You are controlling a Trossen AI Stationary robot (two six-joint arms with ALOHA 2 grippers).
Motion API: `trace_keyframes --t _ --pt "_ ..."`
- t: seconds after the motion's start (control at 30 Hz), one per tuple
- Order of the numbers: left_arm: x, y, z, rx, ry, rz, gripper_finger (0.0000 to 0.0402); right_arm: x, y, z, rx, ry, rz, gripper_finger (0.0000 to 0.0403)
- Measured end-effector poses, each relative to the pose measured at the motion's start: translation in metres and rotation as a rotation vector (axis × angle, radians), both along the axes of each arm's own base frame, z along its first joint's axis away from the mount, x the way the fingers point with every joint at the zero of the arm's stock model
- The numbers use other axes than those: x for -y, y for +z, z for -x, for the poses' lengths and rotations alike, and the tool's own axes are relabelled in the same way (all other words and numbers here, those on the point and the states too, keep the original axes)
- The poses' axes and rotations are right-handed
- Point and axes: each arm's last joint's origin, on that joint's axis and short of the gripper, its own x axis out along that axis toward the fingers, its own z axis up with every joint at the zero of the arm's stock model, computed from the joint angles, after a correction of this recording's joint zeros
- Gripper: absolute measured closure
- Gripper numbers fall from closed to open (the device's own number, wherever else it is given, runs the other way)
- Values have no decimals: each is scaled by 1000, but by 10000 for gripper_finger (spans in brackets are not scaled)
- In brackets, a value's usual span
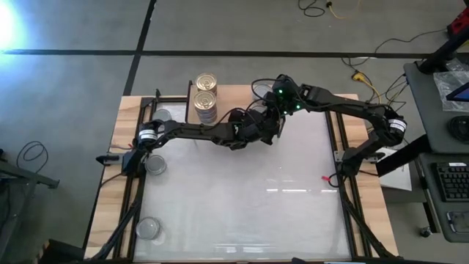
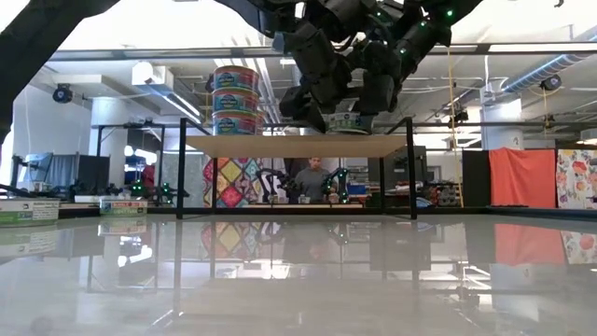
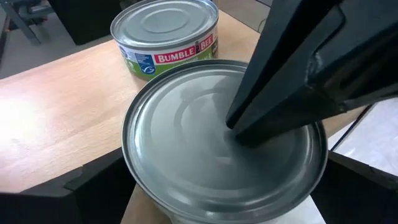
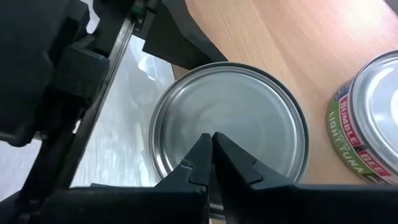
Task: Stack canned seafood by type on shelf
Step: Put the green tuna can on the shelf
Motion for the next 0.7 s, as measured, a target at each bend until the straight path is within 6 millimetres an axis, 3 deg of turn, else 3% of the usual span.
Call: trace_keyframes --t 0.7 --pt "12 -4 0 -21 18 -82 2 2 6 6 -11 -24 36 390"
